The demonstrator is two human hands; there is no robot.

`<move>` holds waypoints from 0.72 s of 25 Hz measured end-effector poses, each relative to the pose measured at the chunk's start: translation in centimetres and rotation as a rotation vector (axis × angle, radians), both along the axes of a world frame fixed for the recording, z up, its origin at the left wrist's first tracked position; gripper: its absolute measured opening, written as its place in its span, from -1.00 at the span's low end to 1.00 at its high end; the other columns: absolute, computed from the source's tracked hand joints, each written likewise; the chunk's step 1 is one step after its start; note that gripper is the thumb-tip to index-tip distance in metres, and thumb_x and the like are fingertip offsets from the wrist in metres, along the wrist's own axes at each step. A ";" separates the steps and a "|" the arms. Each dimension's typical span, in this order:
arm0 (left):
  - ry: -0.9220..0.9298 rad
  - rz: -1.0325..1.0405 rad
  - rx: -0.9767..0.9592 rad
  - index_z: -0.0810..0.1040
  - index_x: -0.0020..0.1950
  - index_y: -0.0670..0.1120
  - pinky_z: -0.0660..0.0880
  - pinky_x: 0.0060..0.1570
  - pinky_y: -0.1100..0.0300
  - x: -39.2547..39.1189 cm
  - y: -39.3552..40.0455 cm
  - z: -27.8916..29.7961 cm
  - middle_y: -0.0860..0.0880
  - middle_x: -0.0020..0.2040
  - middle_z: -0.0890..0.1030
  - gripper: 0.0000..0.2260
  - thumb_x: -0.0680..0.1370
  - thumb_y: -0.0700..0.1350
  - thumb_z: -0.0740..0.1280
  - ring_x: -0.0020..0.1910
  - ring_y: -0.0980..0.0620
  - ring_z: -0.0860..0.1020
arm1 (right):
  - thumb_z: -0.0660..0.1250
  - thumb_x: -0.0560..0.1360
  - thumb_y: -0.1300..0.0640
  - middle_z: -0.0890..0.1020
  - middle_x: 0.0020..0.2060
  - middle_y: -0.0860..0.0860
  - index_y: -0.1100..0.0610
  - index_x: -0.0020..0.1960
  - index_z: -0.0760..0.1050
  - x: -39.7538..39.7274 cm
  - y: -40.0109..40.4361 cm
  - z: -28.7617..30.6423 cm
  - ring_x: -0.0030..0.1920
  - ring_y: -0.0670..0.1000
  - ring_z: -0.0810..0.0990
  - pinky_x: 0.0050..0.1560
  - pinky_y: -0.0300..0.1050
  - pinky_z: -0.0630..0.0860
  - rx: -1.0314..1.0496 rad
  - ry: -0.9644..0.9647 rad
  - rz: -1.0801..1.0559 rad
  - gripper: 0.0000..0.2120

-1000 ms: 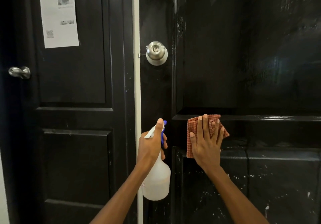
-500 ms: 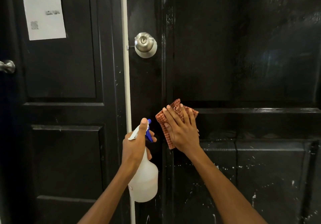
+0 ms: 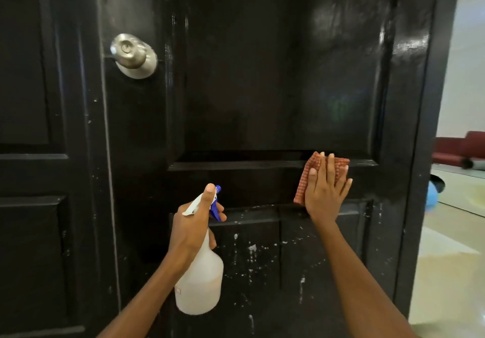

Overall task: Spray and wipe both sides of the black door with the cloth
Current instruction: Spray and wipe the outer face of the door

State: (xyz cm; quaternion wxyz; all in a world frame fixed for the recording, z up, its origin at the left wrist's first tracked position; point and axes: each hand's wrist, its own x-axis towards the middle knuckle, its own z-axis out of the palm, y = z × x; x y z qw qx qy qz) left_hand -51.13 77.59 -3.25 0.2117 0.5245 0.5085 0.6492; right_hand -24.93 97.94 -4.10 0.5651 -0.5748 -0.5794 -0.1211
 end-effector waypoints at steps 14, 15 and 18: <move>-0.031 0.069 -0.029 0.64 -0.09 -0.15 0.54 -0.44 0.10 -1.4 0.8 -4.2 -0.12 -0.19 0.70 -0.40 0.53 0.36 0.12 -0.47 -0.11 0.56 | 0.03 0.71 -0.13 0.10 0.65 0.07 0.08 0.64 0.13 -11.9 -3.0 -4.5 0.65 0.18 -0.05 0.61 0.26 -0.07 0.204 0.171 0.264 -0.44; -0.035 0.096 -0.019 0.64 -0.09 -0.14 0.55 -0.40 0.07 -2.5 0.3 -5.1 -0.11 -0.18 0.70 -0.37 0.53 0.40 0.11 -0.44 -0.11 0.58 | 0.04 0.71 -0.13 0.10 0.65 0.08 0.08 0.64 0.14 -14.0 -3.9 -5.7 0.65 0.19 -0.04 0.61 0.24 -0.09 0.238 0.008 0.295 -0.44; -0.048 0.146 -0.014 0.65 -0.06 -0.12 0.56 -0.10 0.09 -4.6 -1.0 -7.6 -0.09 -0.17 0.71 -0.42 0.56 0.35 0.12 -0.22 -0.06 0.66 | 0.13 0.70 -0.11 0.15 0.64 0.06 0.03 0.64 0.19 -16.6 -5.3 -9.1 0.65 0.17 0.02 0.58 0.28 0.08 0.345 -0.568 0.391 -0.46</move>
